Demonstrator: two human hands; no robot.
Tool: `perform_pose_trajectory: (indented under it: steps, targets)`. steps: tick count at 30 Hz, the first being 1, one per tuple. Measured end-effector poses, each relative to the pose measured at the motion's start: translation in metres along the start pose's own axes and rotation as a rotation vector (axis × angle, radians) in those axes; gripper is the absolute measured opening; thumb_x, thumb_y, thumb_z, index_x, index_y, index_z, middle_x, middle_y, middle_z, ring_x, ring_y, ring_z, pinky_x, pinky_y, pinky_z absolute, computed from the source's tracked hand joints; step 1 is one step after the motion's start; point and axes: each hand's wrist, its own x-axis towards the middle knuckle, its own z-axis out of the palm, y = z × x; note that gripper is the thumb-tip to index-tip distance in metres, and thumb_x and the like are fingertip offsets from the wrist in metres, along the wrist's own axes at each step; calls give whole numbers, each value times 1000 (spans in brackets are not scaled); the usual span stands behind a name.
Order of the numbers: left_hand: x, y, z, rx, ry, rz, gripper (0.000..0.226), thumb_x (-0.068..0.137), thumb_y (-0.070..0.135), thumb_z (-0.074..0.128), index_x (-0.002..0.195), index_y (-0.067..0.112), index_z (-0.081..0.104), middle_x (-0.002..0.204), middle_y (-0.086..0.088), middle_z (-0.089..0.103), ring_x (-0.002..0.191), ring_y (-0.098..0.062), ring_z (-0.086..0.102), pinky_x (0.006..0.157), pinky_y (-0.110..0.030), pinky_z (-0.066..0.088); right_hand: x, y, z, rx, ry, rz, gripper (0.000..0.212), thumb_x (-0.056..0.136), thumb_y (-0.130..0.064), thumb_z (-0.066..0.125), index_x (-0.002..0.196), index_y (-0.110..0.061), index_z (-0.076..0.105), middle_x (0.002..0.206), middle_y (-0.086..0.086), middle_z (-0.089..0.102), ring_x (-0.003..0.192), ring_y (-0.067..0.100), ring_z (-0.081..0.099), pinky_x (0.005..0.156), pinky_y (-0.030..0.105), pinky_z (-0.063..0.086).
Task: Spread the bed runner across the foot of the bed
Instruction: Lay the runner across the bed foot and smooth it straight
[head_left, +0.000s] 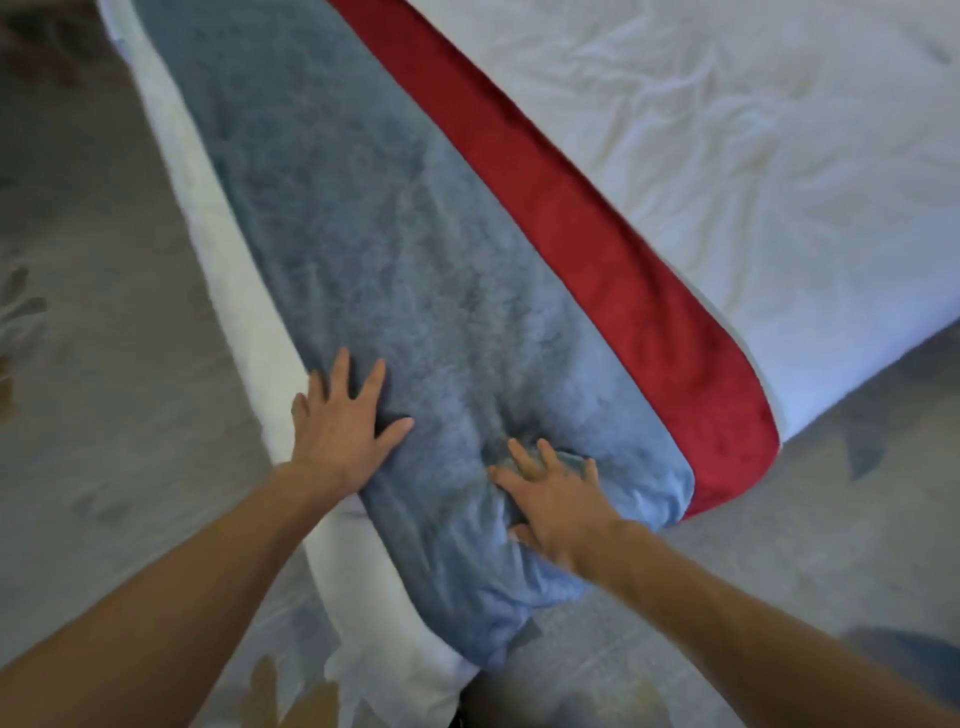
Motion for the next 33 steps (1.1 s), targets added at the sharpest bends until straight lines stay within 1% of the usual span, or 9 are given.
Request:
perform_pose_trajectory:
  steps: [11, 14, 16, 18, 20, 22, 24, 28, 33]
  targets:
    - [35, -15, -15, -84, 16, -93, 63, 92, 56, 39, 146, 26, 26, 156, -12, 10, 140, -42, 10, 110, -60, 13, -9, -10, 17, -56, 147, 74, 73, 90, -35, 54, 149, -30, 11, 160, 1, -8, 145, 33, -9, 105, 71, 6]
    - [30, -26, -24, -143, 4, -77, 57, 95, 44, 42, 146, 23, 27, 155, -12, 14, 135, -38, 28, 105, -56, 30, -16, -34, 14, -85, 268, 124, 72, 74, -29, 64, 141, -17, 41, 155, 18, 22, 140, 45, 19, 105, 69, 20]
    - [30, -36, -27, -182, 40, 11, 50, 95, 32, 47, 142, 18, 36, 148, -12, 28, 128, -34, 40, 98, -51, 39, -14, -50, 8, -23, 384, 151, 64, 57, -22, 75, 118, -7, 63, 137, 25, 48, 123, 48, 47, 95, 66, 39]
    - [31, -46, -29, -269, 87, 101, 38, 94, 18, 50, 132, 13, 49, 138, -11, 43, 118, -33, 49, 93, -49, 43, -5, -63, 1, 67, 486, 158, 56, 55, -16, 76, 108, -3, 66, 129, 28, 54, 112, 45, 56, 92, 59, 46]
    - [32, -54, -30, -387, 140, 175, 32, 92, 6, 49, 122, 9, 57, 132, -12, 48, 110, -32, 54, 93, -46, 44, 8, -79, -11, 97, 534, 144, 52, 65, -18, 74, 114, -2, 64, 133, 29, 50, 116, 45, 53, 94, 57, 45]
    - [36, -59, -32, -529, 214, 197, 36, 86, -7, 48, 117, 6, 60, 130, -15, 46, 105, -30, 55, 93, -30, 41, 26, -95, -22, 69, 525, 112, 51, 83, -29, 62, 129, -8, 54, 145, 24, 37, 131, 41, 39, 104, 55, 35]
    - [44, -58, -37, -671, 271, 87, 40, 84, -11, 45, 116, 7, 61, 127, -15, 43, 97, -26, 52, 83, -18, 36, 47, -108, -32, 53, 492, 114, 54, 93, -40, 46, 140, -16, 39, 155, 16, 21, 141, 33, 21, 112, 51, 21]
    - [67, -57, -45, -959, 265, -272, 42, 88, -4, 49, 126, 11, 57, 127, -12, 50, 105, -28, 57, 86, -18, 40, 85, -139, -49, 169, 472, 169, 52, 96, -44, 39, 140, -18, 37, 155, 11, 22, 141, 29, 18, 115, 47, 14]
    - [81, -77, -51, -1134, 83, -364, 61, 84, 7, 68, 139, 14, 43, 134, -9, 54, 120, -26, 54, 101, -30, 42, 121, -177, -72, 336, 445, 255, 53, 94, -50, 40, 140, -24, 37, 151, 8, 30, 138, 28, 27, 113, 48, 21]
